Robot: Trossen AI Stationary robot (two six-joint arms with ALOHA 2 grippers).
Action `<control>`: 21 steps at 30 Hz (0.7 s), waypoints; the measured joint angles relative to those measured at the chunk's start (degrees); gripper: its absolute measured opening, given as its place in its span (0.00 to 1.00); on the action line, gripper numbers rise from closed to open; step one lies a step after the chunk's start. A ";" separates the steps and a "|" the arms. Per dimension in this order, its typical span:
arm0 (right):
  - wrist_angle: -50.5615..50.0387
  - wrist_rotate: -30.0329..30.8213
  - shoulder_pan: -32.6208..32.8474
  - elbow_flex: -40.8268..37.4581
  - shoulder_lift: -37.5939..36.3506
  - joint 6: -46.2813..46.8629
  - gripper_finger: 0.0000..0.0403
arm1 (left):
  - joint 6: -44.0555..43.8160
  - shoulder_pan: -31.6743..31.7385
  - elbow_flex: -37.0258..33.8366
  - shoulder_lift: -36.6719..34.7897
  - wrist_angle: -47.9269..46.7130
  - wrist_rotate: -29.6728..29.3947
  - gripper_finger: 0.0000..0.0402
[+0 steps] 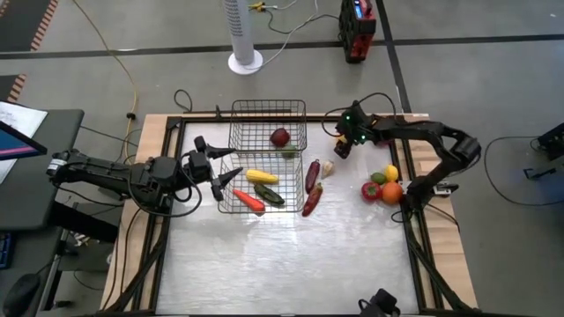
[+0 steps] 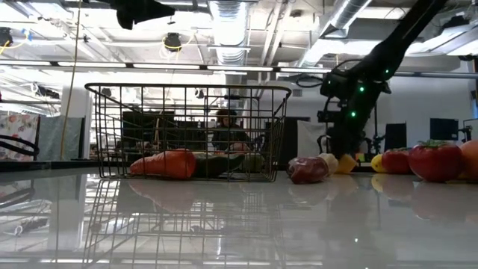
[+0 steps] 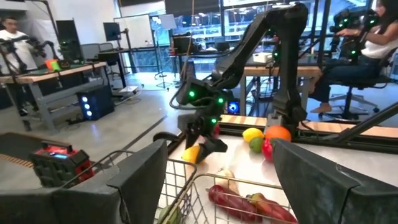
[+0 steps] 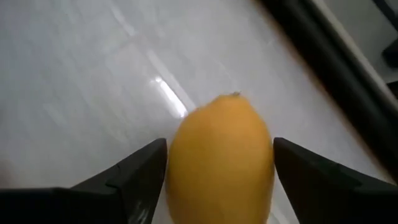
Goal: Sort produce into baskets
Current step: Put the lemon into the top wire basket
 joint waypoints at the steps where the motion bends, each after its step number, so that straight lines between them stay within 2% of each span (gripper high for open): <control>1: -0.19 -0.01 0.10 0.00 0.47 -0.45 0.78 | 0.00 0.00 0.00 0.00 0.00 -0.27 0.69; 11: -1.40 1.57 3.01 0.00 0.92 0.49 0.69 | -0.02 0.00 0.00 0.00 -0.01 -0.40 0.69; 16: -1.59 1.54 7.79 0.60 -2.66 2.45 0.68 | -0.02 0.00 0.00 0.00 -0.01 -0.40 0.69; 21: 1.83 1.51 14.13 4.86 -5.82 5.33 0.68 | 0.27 0.00 0.00 0.02 0.48 -0.42 0.69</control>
